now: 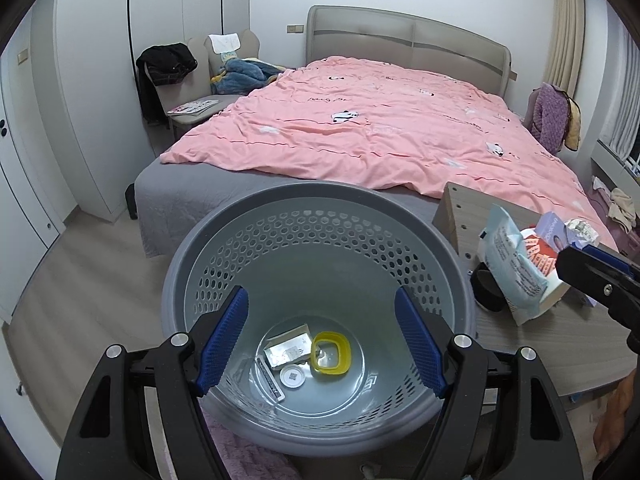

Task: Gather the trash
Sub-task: 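Withdraw both open grippers from the basket back toward the table items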

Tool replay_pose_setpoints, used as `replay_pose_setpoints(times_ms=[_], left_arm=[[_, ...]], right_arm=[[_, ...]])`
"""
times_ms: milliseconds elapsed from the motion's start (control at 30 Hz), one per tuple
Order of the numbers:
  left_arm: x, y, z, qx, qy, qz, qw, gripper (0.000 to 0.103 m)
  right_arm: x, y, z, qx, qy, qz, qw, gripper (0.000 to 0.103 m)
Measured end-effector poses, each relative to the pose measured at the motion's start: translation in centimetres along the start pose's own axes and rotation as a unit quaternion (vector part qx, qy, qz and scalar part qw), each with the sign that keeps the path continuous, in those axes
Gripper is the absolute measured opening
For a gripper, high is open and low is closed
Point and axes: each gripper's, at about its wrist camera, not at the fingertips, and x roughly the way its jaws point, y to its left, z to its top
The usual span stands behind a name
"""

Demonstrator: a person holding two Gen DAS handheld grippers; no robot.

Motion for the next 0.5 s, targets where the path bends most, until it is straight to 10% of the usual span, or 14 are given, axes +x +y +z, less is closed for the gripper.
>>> replay_pose_setpoints(times_ms=[500], left_arm=[[-0.8, -7.0, -1.0, 0.040, 0.017, -0.037, 0.9983, 0.073]], right_arm=[[-4.9, -7.6, -4.0, 0.057, -0.008, -0.037, 0.998, 0.088]])
